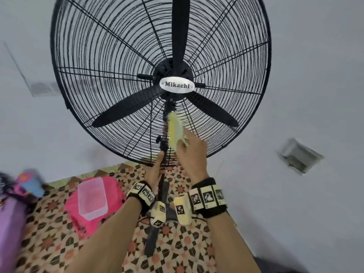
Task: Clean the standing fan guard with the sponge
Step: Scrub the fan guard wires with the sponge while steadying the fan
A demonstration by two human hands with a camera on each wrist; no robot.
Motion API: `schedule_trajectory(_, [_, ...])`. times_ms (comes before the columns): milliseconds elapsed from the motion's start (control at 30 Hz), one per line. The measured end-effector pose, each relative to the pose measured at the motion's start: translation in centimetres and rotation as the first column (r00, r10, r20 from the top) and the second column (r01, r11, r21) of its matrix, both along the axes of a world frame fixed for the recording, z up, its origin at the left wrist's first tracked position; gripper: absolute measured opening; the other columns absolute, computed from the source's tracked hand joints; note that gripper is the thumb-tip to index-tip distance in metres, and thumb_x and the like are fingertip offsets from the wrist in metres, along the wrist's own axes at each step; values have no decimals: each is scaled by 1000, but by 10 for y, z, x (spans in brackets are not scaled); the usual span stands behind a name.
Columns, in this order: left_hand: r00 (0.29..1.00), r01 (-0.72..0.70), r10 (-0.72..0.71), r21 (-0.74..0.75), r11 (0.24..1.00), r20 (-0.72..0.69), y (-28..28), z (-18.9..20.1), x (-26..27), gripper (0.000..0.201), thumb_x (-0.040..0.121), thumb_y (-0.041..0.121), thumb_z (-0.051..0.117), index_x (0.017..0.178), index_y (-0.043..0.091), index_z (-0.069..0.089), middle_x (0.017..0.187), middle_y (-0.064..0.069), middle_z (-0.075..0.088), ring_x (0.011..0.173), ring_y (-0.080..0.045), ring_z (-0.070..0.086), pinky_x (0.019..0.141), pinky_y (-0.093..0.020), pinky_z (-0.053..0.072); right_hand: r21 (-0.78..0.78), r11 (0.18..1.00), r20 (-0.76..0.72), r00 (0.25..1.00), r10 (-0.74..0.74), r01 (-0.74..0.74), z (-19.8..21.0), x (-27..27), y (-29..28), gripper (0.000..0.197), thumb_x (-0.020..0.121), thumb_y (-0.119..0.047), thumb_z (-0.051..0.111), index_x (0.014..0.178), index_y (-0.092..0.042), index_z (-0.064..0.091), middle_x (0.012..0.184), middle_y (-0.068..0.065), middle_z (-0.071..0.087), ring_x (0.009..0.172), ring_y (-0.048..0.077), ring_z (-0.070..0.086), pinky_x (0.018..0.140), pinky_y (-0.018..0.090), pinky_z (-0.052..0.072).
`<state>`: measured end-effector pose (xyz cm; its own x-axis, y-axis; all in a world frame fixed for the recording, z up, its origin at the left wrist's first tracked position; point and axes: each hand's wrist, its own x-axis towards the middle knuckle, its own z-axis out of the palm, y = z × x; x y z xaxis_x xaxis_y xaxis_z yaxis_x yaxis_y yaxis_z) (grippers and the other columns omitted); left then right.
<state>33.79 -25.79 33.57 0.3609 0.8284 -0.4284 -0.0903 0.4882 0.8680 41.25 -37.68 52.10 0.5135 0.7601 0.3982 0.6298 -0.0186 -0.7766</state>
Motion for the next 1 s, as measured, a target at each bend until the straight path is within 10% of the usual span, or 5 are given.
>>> schedule_trajectory(333, [998,-10,6,50,999,66,2,10,-3,110,78,82,69,153,6,45,128,-28,65,106,-18,66,78,-27,63,-40,998,110,993,-35,40,12,-5,11,53,101,-7,59,152,-10,47,114,13,74,64,2,61,59,1,47])
schedule_trajectory(467, [997,80,-79,81,994,-17,2,9,-6,122,61,98,61,154,20,50,151,-24,53,132,-36,58,117,-44,44,40,996,-14,997,-79,80,22,6,-1,52,102,-6,54,153,-15,48,134,15,66,93,15,69,72,15,59])
schedule_trajectory(633, [999,32,-31,92,995,-18,9,2,-9,141,56,93,74,159,4,36,66,5,63,57,-8,56,67,-25,47,60,977,109,971,-212,207,19,5,6,57,103,-12,55,158,-18,40,115,15,70,81,19,62,65,-5,36])
schedule_trajectory(900, [998,12,-11,15,1000,-63,16,-11,-7,166,49,97,74,161,-9,11,144,-35,49,94,-22,75,112,-52,45,87,990,63,991,-118,112,16,1,11,54,101,-14,56,153,-24,48,129,10,69,101,31,70,72,30,65])
schedule_trajectory(1000, [998,24,-21,50,998,-58,16,-12,-8,159,54,94,76,160,-8,16,149,-35,44,99,-28,74,113,-53,43,99,975,107,972,-211,201,21,4,16,57,101,-12,57,156,-22,43,113,11,71,83,22,70,70,8,55])
